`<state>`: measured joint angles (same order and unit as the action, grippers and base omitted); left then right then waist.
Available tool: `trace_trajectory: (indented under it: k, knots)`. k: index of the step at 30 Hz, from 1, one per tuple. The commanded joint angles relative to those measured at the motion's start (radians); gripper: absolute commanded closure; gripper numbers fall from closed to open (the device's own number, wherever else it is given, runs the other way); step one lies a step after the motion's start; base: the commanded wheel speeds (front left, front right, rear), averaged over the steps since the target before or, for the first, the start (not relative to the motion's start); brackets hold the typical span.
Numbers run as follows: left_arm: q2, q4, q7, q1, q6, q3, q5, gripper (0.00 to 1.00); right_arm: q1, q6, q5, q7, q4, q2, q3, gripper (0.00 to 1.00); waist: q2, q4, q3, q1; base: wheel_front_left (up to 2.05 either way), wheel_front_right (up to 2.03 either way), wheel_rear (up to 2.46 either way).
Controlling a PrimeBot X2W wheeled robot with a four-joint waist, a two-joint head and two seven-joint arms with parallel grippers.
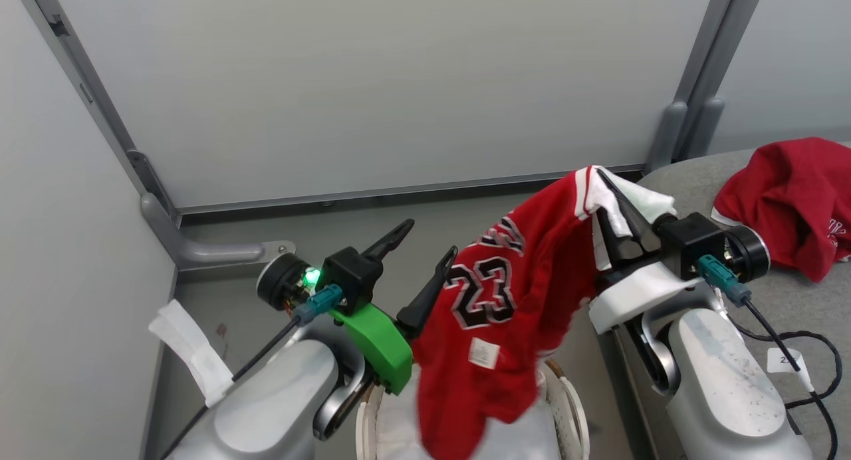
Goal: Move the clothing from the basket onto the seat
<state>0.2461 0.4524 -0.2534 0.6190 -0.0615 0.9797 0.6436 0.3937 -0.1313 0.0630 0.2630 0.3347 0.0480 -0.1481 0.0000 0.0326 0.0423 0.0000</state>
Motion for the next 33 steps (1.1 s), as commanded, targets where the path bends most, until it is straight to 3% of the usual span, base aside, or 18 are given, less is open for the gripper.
trace_trajectory:
  k: [1, 15, 33]
  knots:
    - [-0.008, 0.008, -0.006, -0.028, 0.007, -0.009, 0.009, 0.00, -0.011, 0.001, -0.010, 0.003, -0.013, 0.005, 0.015, 1.00, 0.0000, -0.002, -0.003, 0.0000, 0.00, 0.00, 0.00]
    - [-0.080, 0.004, -0.011, -0.193, -0.015, -0.170, -0.060, 0.00, -0.028, 0.001, -0.050, 0.003, -0.086, 0.004, 0.125, 1.00, 0.0000, -0.048, -0.030, 0.0000, 0.00, 0.00, 0.00]
    - [-0.156, -0.006, -0.011, -0.239, -0.061, -0.295, -0.187, 0.00, 0.050, 0.001, -0.151, 0.003, -0.154, 0.004, 0.275, 1.00, 0.0000, -0.301, -0.138, 0.0000, 0.00, 0.00, 0.00]
